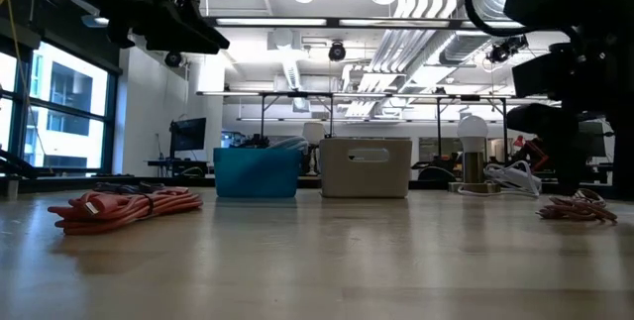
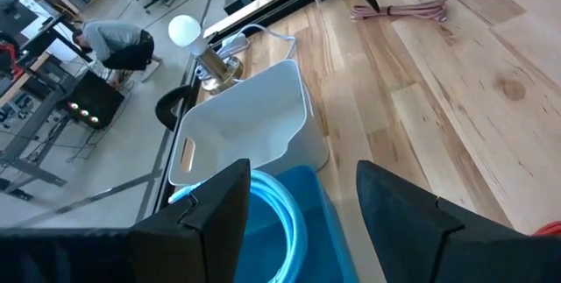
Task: Pick & Place USB Port
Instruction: Put the brown charger cable into the gray bin
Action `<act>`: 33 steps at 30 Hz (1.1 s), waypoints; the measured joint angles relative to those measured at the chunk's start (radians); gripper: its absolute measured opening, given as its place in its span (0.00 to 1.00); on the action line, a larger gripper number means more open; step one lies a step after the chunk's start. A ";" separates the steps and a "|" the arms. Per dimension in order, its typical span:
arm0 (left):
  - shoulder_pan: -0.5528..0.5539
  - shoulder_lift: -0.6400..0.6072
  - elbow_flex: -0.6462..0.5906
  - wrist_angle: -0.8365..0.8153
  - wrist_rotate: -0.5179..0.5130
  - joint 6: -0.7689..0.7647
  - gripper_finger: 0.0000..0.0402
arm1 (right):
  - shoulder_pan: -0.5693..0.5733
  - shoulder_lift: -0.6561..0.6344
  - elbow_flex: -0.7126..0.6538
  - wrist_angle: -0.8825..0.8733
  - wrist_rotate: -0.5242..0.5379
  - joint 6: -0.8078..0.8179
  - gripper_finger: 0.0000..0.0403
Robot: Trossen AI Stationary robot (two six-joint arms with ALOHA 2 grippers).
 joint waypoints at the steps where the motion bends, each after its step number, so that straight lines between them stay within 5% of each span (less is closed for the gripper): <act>1: 0.000 0.000 0.000 0.000 0.000 0.000 0.51 | -0.001 0.006 0.000 0.005 0.000 0.000 0.56; 11: 0.000 0.000 0.000 0.000 0.010 -0.004 0.51 | -0.011 0.116 0.005 0.053 -0.008 -0.025 0.47; 19: 0.000 0.000 0.000 0.000 0.041 -0.014 0.51 | -0.034 0.126 0.003 0.068 0.002 -0.026 0.05; 33: 0.000 0.000 0.000 0.007 0.066 -0.027 0.51 | 0.030 -0.017 -0.003 0.162 0.130 0.080 0.02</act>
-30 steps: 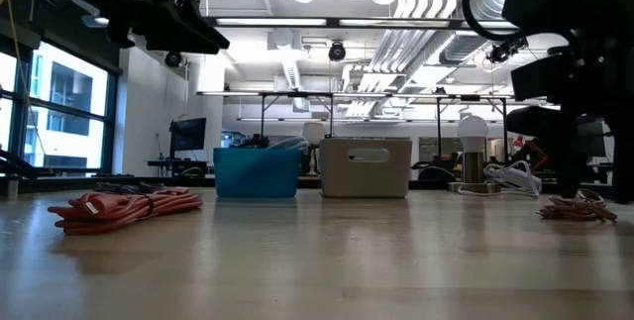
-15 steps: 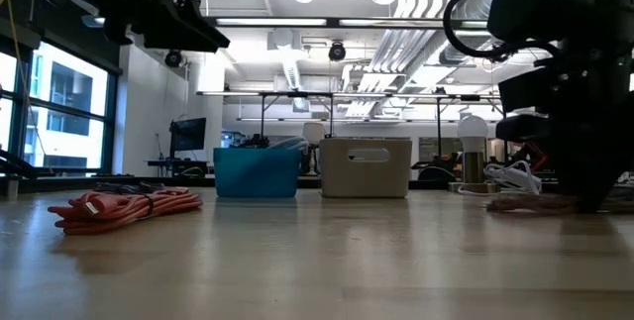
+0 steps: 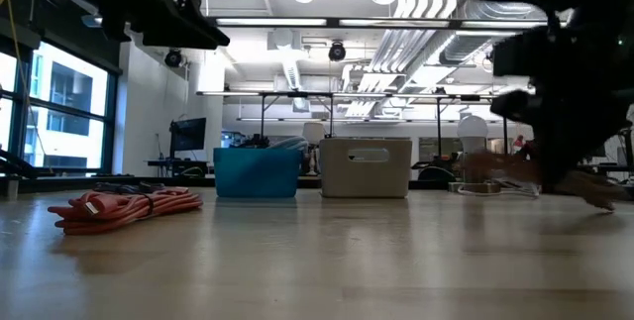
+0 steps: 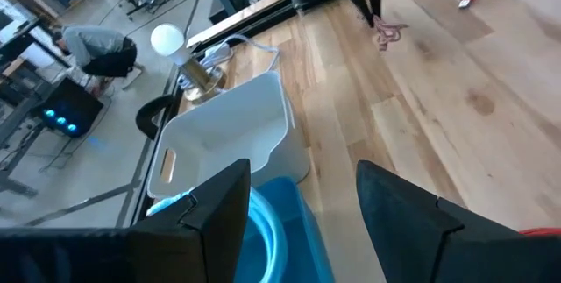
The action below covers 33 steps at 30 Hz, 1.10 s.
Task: Pick & Place USB Port
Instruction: Put the brown charger cable into the gray bin
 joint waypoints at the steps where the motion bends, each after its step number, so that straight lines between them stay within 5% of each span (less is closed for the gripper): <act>1: 0.000 0.000 0.000 0.004 0.007 -0.001 0.51 | 0.007 -0.011 0.000 0.017 0.014 0.000 0.02; 14: 0.000 0.191 0.000 0.380 0.181 -0.019 0.51 | 0.047 -0.072 0.002 0.380 0.160 -0.160 0.02; 33: 0.000 0.461 0.000 0.789 0.407 -0.064 0.51 | 0.044 -0.073 0.003 0.738 0.195 -0.444 0.02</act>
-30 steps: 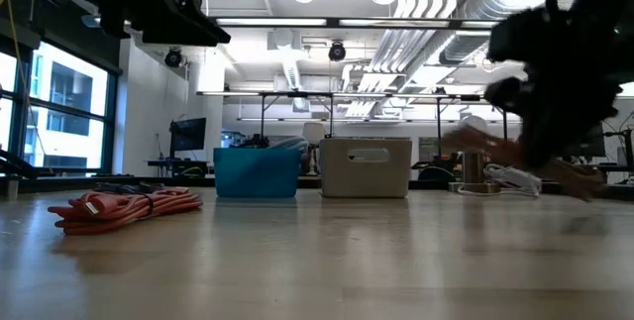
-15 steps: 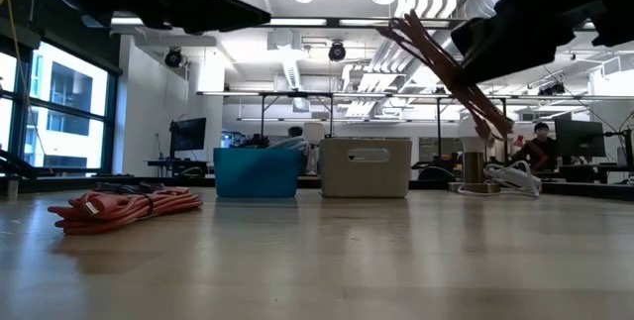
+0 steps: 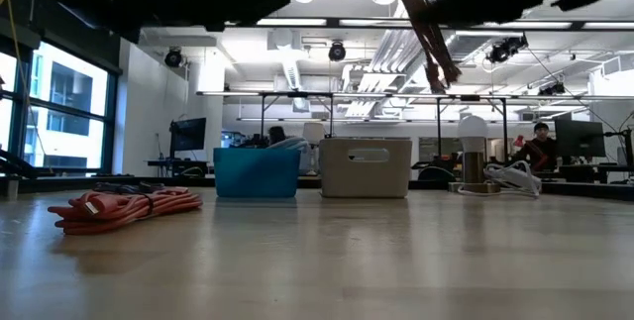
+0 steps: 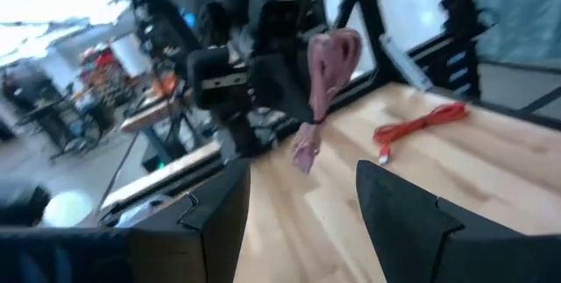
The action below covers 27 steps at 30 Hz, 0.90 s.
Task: Pick & Place USB Port
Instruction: Put the brown charger cable into the gray bin
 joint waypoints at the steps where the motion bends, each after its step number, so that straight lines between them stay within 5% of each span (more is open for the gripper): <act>1: 0.000 0.012 0.000 0.028 0.017 0.000 0.51 | 0.000 0.000 0.000 0.017 0.000 -0.013 0.02; 8: 0.000 0.061 0.000 0.154 0.060 0.000 0.51 | -0.039 0.001 0.000 0.074 -0.033 -0.047 0.02; 17: -0.045 0.172 0.004 0.310 -0.060 0.032 0.51 | -0.126 0.008 0.000 0.128 -0.142 -0.063 0.02; 27: -0.059 0.298 0.213 0.229 -0.067 0.012 0.51 | -0.178 0.020 0.001 0.155 -0.217 -0.063 0.02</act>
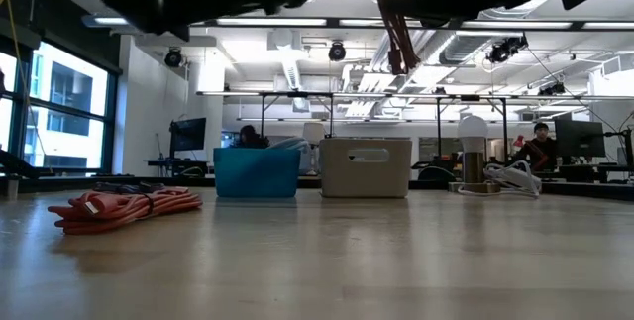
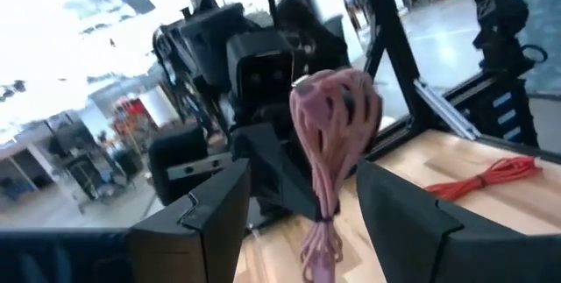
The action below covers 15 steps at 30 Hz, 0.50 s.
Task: Pick & Place USB Port
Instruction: Put the brown charger cable into the gray bin
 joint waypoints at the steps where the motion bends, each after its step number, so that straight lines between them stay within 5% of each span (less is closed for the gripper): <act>1: 0.000 0.015 0.024 -0.028 0.002 0.000 0.51 | 0.000 0.002 0.000 -0.004 0.000 0.000 0.02; 15: 0.000 0.094 0.155 -0.090 0.139 -0.002 0.51 | -0.006 0.010 0.000 -0.024 -0.006 0.001 0.02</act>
